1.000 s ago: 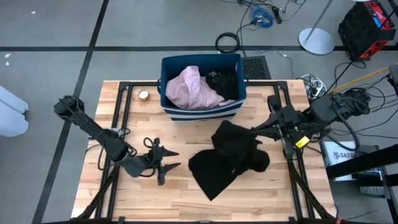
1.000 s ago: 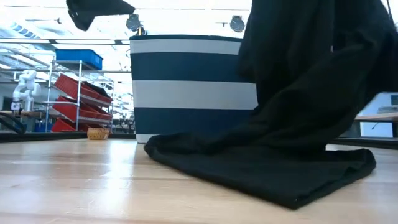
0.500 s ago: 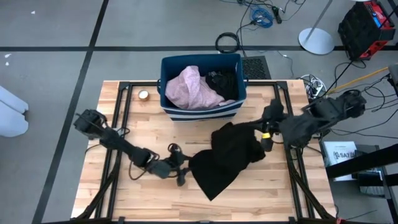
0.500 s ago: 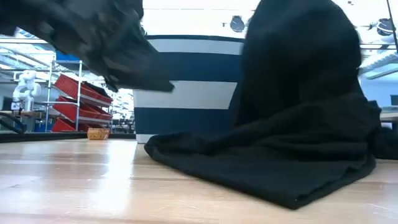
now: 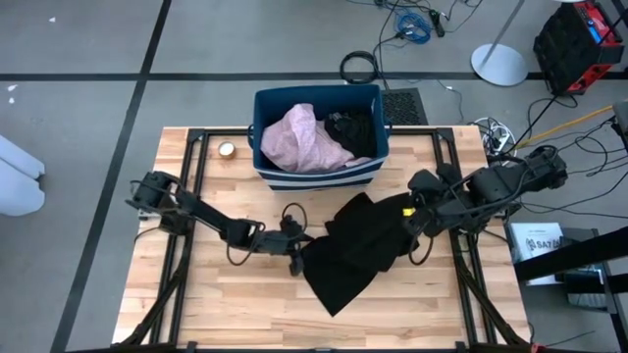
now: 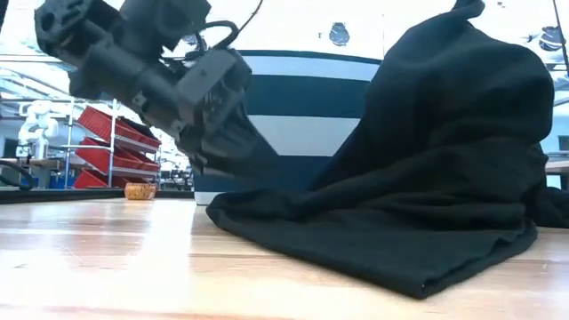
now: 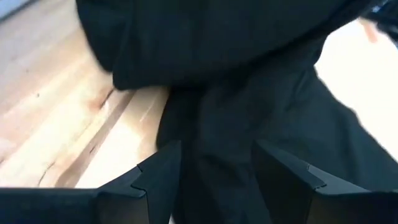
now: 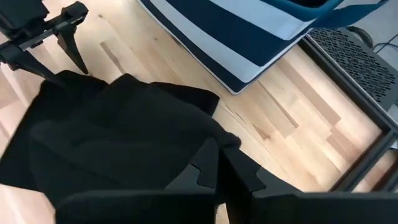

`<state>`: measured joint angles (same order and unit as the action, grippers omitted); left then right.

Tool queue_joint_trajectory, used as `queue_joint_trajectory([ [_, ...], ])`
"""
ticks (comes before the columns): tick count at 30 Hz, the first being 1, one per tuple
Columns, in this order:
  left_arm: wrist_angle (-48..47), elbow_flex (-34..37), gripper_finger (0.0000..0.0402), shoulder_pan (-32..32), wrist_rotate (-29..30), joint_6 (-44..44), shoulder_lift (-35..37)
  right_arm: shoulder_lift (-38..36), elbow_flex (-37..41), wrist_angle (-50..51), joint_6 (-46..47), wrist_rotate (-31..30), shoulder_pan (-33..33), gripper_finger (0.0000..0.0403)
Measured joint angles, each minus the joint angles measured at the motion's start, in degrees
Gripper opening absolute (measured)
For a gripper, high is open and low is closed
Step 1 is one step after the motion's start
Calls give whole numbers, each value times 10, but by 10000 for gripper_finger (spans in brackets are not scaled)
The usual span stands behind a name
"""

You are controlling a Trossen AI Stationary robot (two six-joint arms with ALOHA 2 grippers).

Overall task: Sort clothes
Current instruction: Fold the black sweatshirt

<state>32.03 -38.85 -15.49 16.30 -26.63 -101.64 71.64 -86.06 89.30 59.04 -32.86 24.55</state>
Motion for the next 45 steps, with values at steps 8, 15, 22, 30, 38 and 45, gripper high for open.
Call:
queue_joint_trajectory([
  [8, 6, -20, 206, 10, -21, 0, -48, -1, 0, 4, -12, 0, -2, 0],
  [15, 0, -54, 184, 11, -25, 15, -74, -1, 0, 4, -13, 2, -3, 0],
  [22, -6, -61, 17, 7, -23, 19, -74, -1, 0, 4, -13, 2, -3, 0],
  [30, -28, -61, 5, -33, -38, 37, 12, -1, 0, 4, -11, 2, 3, 0],
  [38, -45, -61, 3, -137, 63, 195, 258, -1, 0, 4, 14, -9, 7, 6],
  [45, -55, -61, 2, -211, 154, 302, 423, -1, 12, -23, -2, -50, 7, 26],
])
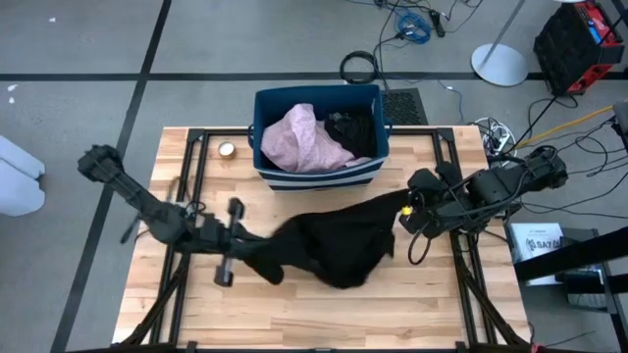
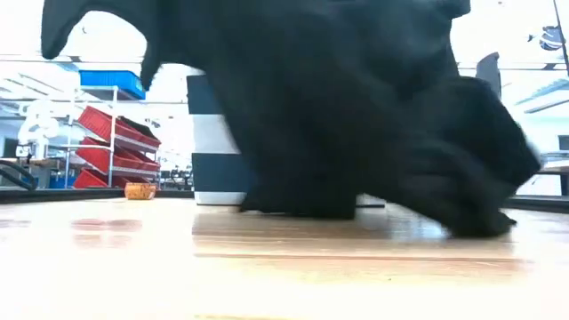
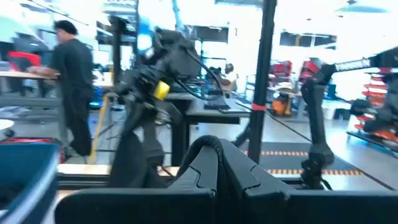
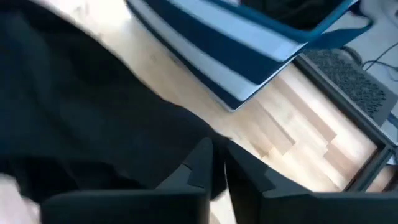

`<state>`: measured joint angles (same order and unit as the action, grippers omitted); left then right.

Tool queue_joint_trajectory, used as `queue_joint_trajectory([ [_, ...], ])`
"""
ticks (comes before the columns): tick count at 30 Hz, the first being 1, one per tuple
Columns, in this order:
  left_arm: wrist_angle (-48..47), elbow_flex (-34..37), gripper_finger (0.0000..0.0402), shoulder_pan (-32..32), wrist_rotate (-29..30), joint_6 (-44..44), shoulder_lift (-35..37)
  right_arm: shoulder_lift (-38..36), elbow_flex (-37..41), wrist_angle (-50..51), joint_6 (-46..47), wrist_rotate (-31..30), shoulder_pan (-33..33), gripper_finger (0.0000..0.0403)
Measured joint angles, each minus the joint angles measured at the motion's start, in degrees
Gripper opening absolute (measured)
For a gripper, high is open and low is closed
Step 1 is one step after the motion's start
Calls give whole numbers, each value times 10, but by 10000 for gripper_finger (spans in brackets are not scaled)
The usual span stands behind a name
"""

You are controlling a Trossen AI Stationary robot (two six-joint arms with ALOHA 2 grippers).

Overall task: Sort clothes
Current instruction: Fold the black sweatshirt

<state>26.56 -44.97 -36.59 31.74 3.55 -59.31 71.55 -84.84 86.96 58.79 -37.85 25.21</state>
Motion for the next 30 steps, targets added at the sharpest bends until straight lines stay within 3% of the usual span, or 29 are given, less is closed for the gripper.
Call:
queue_joint_trajectory([
  [10, -37, -2, 1, -26, 48, 3, 24, 2, 25, -30, -47, 24, -8, 180],
  [14, -34, -23, 1, -33, 30, 4, 36, 0, -27, -43, -70, 17, -8, 221],
  [16, -33, -35, 1, -35, -7, 12, 40, 0, -54, -76, -106, 5, -7, 231],
  [19, -30, -60, 5, -36, -100, 27, 41, -2, -66, -198, -223, -12, 8, 236],
  [21, -28, -67, 6, -36, -144, 31, 42, -2, -49, -312, -337, 16, 20, 237],
  [23, -33, -67, 6, -36, -147, 31, 42, 0, -11, -420, -431, 104, 28, 237],
  [26, -44, -62, 7, -36, -140, 30, 41, 10, 71, -557, -491, 230, 30, 233],
  [30, -51, -62, 8, -36, -138, 29, 41, 24, 196, -717, -509, 259, 21, 223],
])
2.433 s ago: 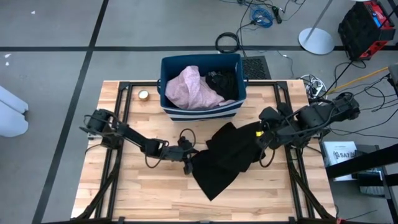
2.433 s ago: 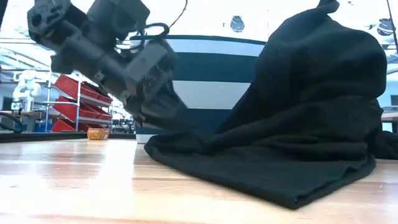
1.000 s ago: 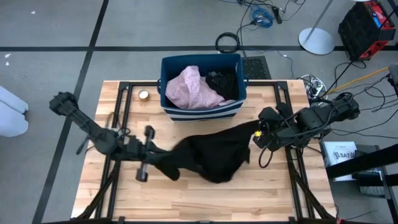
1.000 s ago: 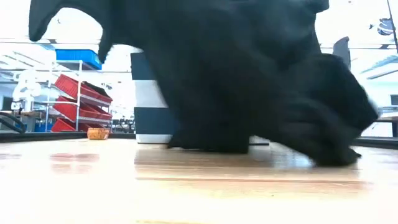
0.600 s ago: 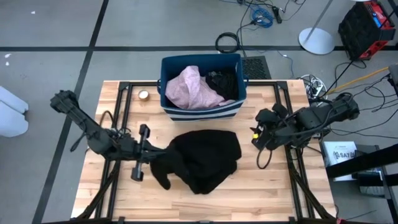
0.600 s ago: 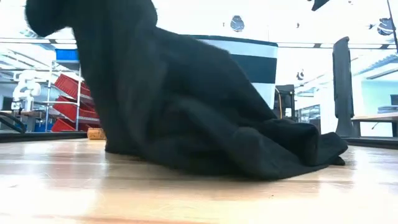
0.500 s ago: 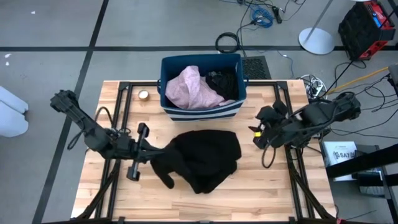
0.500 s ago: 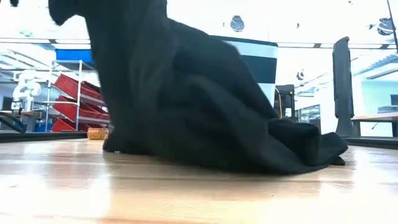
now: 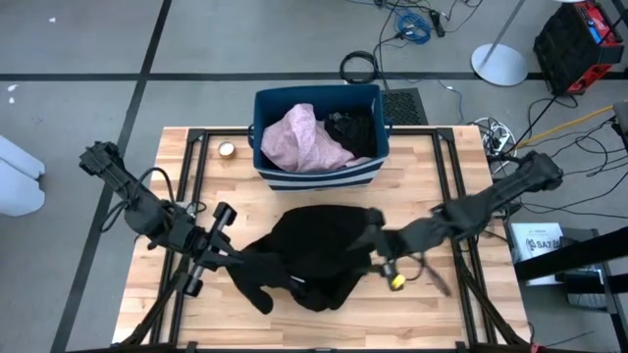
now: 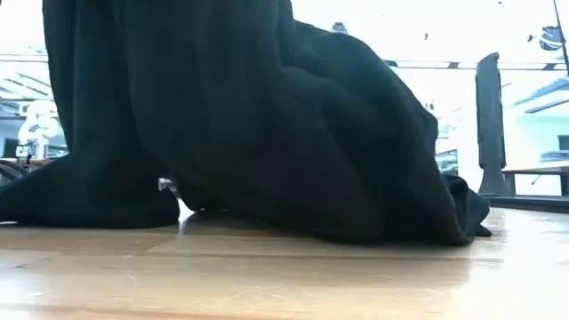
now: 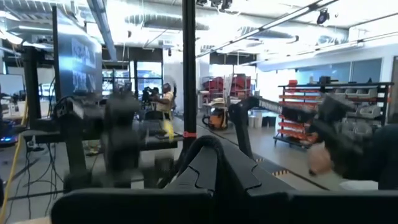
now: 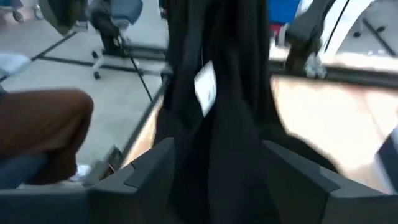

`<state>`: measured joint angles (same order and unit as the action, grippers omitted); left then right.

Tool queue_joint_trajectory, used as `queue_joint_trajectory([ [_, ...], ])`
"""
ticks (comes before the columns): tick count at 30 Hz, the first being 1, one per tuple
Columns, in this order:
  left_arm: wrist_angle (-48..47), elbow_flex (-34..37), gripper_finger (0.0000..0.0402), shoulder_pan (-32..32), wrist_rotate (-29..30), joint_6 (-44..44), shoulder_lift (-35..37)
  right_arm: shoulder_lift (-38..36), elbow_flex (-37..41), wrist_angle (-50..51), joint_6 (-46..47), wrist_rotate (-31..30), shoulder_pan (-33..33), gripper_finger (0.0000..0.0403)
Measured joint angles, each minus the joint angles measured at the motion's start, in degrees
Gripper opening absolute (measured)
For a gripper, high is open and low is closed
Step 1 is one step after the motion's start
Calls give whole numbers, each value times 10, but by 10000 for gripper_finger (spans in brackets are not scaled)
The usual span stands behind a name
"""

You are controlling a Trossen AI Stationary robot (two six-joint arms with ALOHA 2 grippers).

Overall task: Sort clothes
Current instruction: Fold the black sweatshirt

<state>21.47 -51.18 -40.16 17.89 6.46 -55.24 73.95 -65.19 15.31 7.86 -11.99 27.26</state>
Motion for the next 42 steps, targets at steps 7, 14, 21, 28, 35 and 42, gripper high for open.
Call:
queue_joint_trajectory([
  [7, -5, 0, 9, 0, 0, -16, 0, 80, 165, -296, 56, 92, -36, 215],
  [14, -11, 0, 9, 0, 25, -16, 0, 190, 178, -475, 82, 136, -34, 215],
  [21, -10, 0, 10, 0, 48, -16, 0, 271, 178, -508, 119, 134, -12, 215],
  [28, -11, 0, 10, 0, 64, -16, 0, 293, 178, -511, 151, 45, 38, 215],
  [35, -15, 0, 10, 0, 67, -16, 0, 316, 103, -361, 146, -122, 95, 215],
  [42, -15, 1, 10, 0, 67, -16, 0, 377, 14, -265, 182, -149, 106, 215],
])
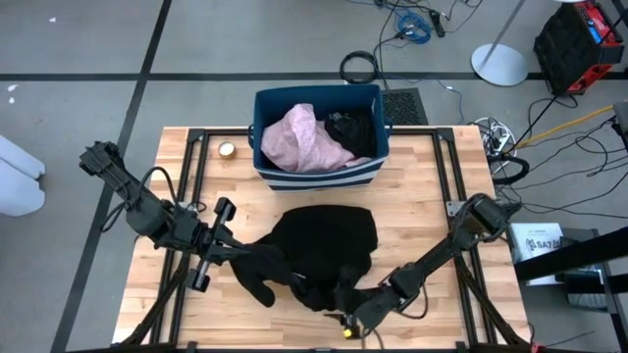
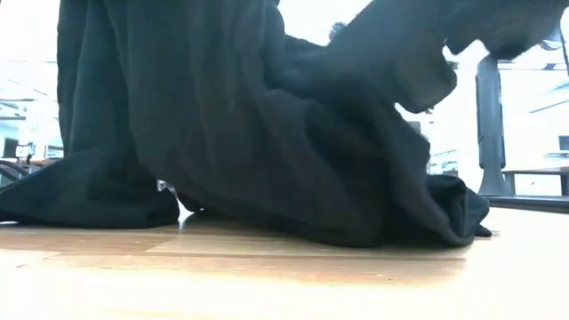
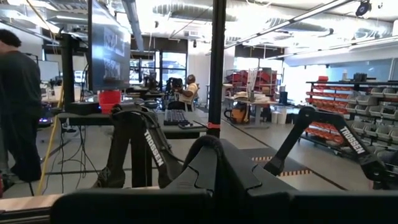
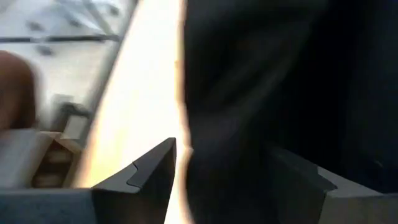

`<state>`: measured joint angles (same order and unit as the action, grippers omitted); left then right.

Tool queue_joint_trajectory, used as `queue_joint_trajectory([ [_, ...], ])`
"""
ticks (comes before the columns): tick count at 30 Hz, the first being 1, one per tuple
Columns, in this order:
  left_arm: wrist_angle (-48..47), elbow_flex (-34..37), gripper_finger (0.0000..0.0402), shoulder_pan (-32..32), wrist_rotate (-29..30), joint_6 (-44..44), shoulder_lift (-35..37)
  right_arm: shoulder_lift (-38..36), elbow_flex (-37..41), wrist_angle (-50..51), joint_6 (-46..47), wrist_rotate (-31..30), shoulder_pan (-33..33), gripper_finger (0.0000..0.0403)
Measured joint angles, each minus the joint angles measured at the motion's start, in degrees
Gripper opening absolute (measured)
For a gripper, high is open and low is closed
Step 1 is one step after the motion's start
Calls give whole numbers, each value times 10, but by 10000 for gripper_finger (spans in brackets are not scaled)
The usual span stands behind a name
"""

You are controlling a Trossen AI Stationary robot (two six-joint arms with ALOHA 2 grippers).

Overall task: Sort clothes
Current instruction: Fold the black sweatshirt

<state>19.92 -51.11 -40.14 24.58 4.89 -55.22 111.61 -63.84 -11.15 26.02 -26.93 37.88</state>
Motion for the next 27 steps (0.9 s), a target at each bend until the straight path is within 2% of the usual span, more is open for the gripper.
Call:
queue_joint_trajectory([
  [6, -2, 0, 10, 0, 0, 0, 0, 17, -19, 52, 46, -67, 2, 215],
  [15, -17, 0, 10, 0, -1, 0, 0, 10, -19, 55, 50, -72, 1, 202],
  [19, -17, 0, 10, 0, -1, 0, 0, 10, -19, 59, 60, -54, -2, 147],
  [24, -17, 0, 10, 0, -2, 0, 0, 10, -19, 66, 42, -27, -8, 18],
  [27, -16, 0, 10, 0, -2, -1, 0, 3, -19, 74, 33, -28, -10, 6],
])
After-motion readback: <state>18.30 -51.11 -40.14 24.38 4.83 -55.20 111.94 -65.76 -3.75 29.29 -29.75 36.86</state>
